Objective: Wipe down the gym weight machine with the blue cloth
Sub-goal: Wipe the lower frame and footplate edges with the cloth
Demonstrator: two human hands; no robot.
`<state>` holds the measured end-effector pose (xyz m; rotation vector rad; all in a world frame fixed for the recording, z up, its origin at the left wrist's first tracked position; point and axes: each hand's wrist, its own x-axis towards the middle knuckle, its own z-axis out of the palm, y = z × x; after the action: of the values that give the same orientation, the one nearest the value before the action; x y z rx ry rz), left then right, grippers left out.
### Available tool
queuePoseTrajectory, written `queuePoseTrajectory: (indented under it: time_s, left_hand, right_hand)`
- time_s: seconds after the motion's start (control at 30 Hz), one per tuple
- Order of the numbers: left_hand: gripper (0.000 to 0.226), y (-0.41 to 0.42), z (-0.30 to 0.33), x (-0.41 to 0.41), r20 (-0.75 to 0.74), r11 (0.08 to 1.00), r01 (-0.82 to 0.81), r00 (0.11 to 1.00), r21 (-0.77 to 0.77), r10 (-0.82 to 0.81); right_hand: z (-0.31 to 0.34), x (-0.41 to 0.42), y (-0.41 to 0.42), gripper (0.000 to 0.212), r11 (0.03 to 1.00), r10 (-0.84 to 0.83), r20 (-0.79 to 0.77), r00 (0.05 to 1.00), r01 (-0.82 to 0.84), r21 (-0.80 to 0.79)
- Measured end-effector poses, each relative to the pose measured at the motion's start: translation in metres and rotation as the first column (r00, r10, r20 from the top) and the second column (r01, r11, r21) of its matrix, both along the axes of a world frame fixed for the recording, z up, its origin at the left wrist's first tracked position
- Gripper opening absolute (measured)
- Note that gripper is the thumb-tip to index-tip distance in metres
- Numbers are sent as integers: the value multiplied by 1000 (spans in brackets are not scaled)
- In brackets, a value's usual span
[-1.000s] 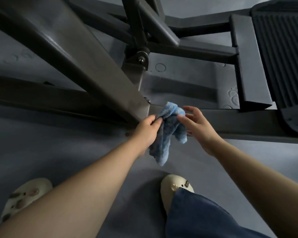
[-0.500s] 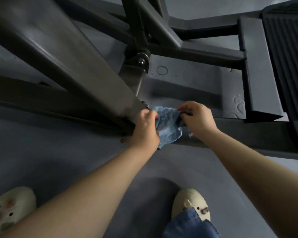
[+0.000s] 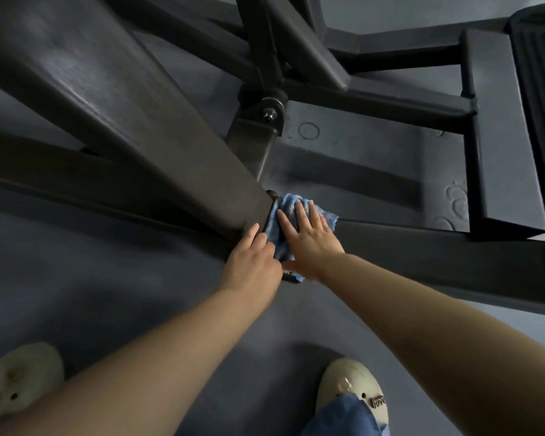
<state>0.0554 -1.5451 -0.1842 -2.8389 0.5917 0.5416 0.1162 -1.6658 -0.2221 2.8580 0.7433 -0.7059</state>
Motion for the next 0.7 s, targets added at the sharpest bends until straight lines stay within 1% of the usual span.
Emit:
queuePoseTrajectory:
  time_s: [0.03, 0.1, 0.17, 0.2, 0.23, 0.27, 0.3, 0.33, 0.37, 0.4, 0.43, 0.53, 0.6, 0.63, 0.7]
  left_hand:
    - [36, 2, 0, -2, 23, 999, -27, 999, -47, 28]
    - [29, 4, 4, -4, 122, 989, -52, 990, -139, 69]
    - [19, 0, 2, -4, 186, 971, -73, 976, -228, 117]
    - [17, -4, -1, -5, 210, 959, -73, 968, -275, 134]
    - [20, -8, -6, -6, 195, 946, -75, 971, -316, 142]
    - [25, -14, -8, -7, 160, 933, -86, 976, -350, 150]
    - [32, -20, -9, -7, 127, 926, -95, 980, -366, 151]
    - [37, -25, -10, -8, 80, 929, -107, 986, -355, 144]
    - [40, -28, -12, -10, 16, 937, -123, 991, -328, 136]
    - [43, -29, -16, -11, -13, 943, -128, 991, -308, 130]
    - [46, -29, -16, -11, -45, 948, -156, 988, -277, 150]
    - [49, -27, -18, -11, -21, 963, -185, 983, -196, 185]
    - [50, -22, -15, -10, -1, 967, -197, 980, -163, 199]
    - [49, -19, -13, -8, 15, 973, -189, 981, -135, 193]
    - [49, -9, -10, -4, 32, 984, -164, 985, -73, 167]
  right_hand:
    - [-7, -3, 1, 98, 1000, -3, 35, 999, 3, 8]
    - [-15, -12, 2, 91, 999, -39, 93, 995, 36, 36]
    - [-19, -21, -2, 77, 998, -62, 132, 989, 59, 23]
    - [-21, -25, -5, 68, 998, -63, 190, 980, 61, 18]
    - [-22, -28, -10, 59, 998, -61, 252, 966, 58, 19]
    - [-24, -30, -17, 55, 999, -52, 261, 964, 54, -1]
    - [-23, -32, -28, 54, 997, -58, 247, 967, 67, -26]
    - [-22, -36, -41, 54, 996, -59, 265, 962, 75, -50]
    - [-22, -40, -53, 53, 994, -67, 327, 943, 90, -55]
    - [-21, -43, -65, 55, 994, -72, 401, 913, 100, -48]
    - [-19, -47, -75, 61, 991, -98, 433, 896, 129, -42]
    - [-14, -52, -86, 72, 979, -163, 441, 883, 201, -42]
    - [-17, -45, -79, 79, 970, -187, 405, 895, 234, -68]
    - [-16, -39, -71, 86, 970, -188, 391, 901, 233, -73]
    - [-15, -25, -51, 105, 966, -201, 311, 929, 240, -91]
